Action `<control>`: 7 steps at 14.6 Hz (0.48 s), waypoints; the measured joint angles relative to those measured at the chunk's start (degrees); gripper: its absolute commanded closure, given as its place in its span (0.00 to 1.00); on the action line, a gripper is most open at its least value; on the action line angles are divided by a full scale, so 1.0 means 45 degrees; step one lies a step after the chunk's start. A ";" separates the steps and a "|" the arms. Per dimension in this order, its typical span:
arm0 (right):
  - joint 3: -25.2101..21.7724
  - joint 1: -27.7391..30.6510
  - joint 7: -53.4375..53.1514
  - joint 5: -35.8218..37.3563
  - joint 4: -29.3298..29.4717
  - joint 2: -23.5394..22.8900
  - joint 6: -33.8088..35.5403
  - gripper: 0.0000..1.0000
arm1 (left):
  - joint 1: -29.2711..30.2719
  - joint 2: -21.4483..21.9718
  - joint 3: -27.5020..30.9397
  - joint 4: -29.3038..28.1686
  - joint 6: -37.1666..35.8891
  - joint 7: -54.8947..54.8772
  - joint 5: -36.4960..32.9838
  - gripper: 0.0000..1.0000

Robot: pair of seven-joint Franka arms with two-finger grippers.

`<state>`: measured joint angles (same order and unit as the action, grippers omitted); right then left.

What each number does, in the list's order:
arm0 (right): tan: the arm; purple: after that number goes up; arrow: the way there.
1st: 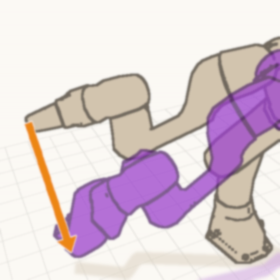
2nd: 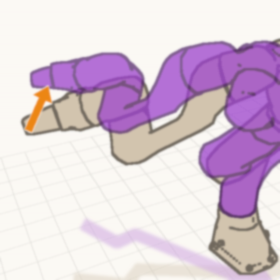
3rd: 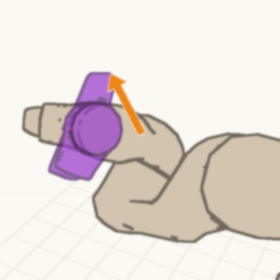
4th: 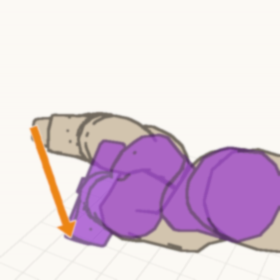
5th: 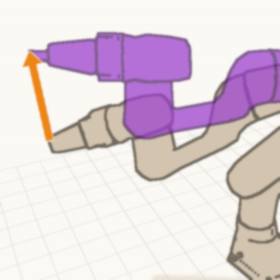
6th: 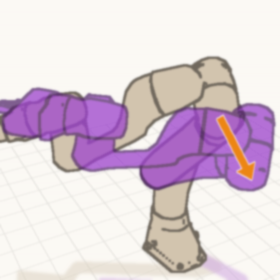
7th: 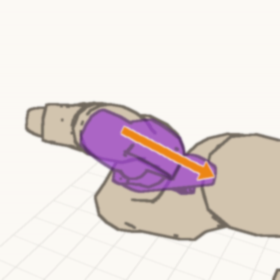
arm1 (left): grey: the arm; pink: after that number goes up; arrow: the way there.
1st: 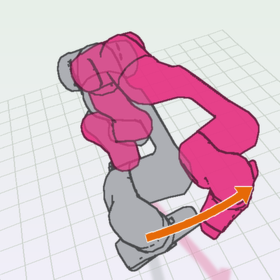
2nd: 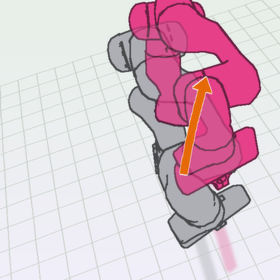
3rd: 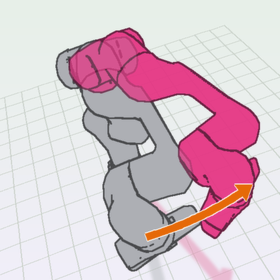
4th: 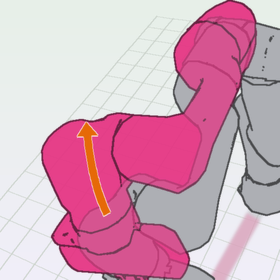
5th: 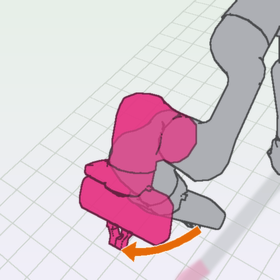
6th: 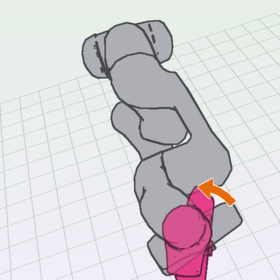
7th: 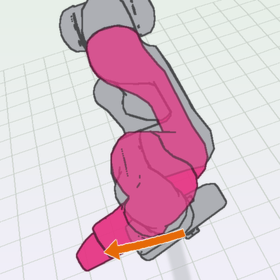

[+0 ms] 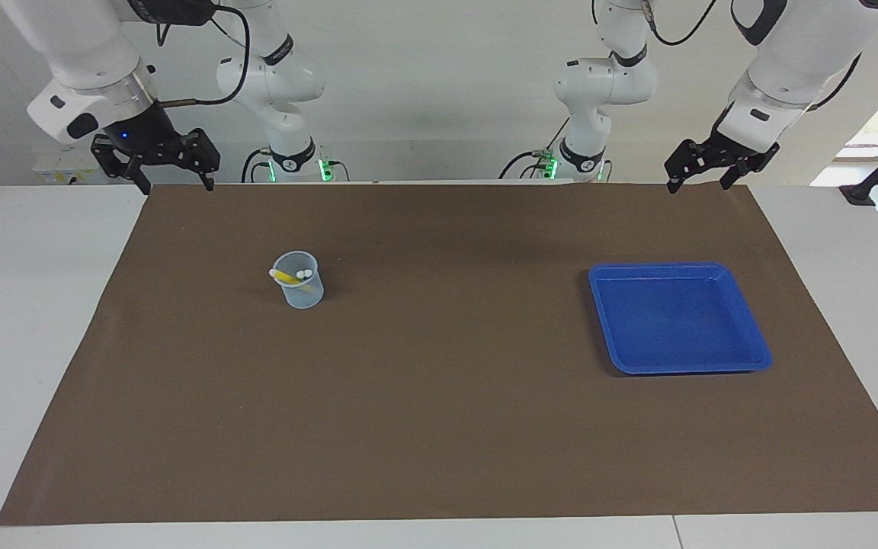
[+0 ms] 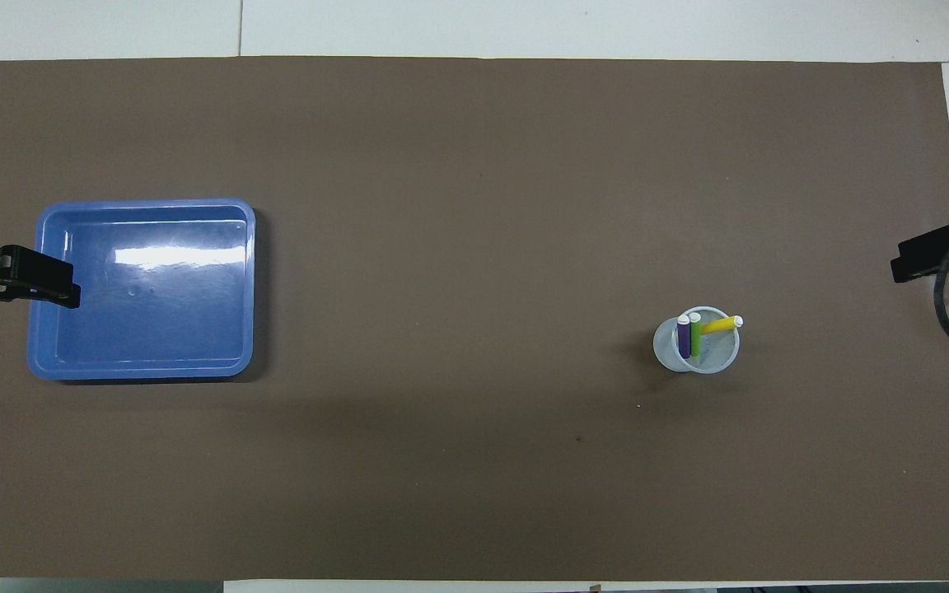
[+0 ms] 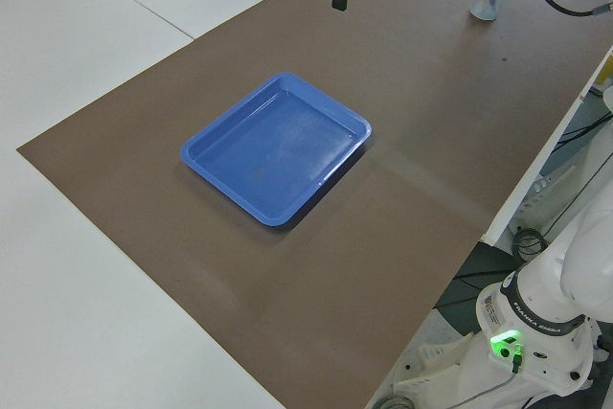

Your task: Transfer and insert pens with both arms

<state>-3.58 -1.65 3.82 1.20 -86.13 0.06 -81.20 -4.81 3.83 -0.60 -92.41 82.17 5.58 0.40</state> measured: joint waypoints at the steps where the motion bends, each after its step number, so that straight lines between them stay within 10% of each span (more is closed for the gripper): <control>1: -0.0059 0.0015 -0.0004 -0.0001 0.0000 -0.0016 0.0001 0.00 | 0.0000 0.0000 0.0000 0.0000 0.0000 0.0000 0.0000 0.00; 7: -0.0112 0.0102 -0.0005 -0.0017 0.0013 -0.0074 0.0002 0.00 | 0.0001 0.0000 0.0013 0.0000 0.0000 0.0000 0.0000 0.00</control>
<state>-4.08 -1.19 3.80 1.12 -86.08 -0.27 -81.19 -4.80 3.83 -0.54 -92.41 82.16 5.58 0.40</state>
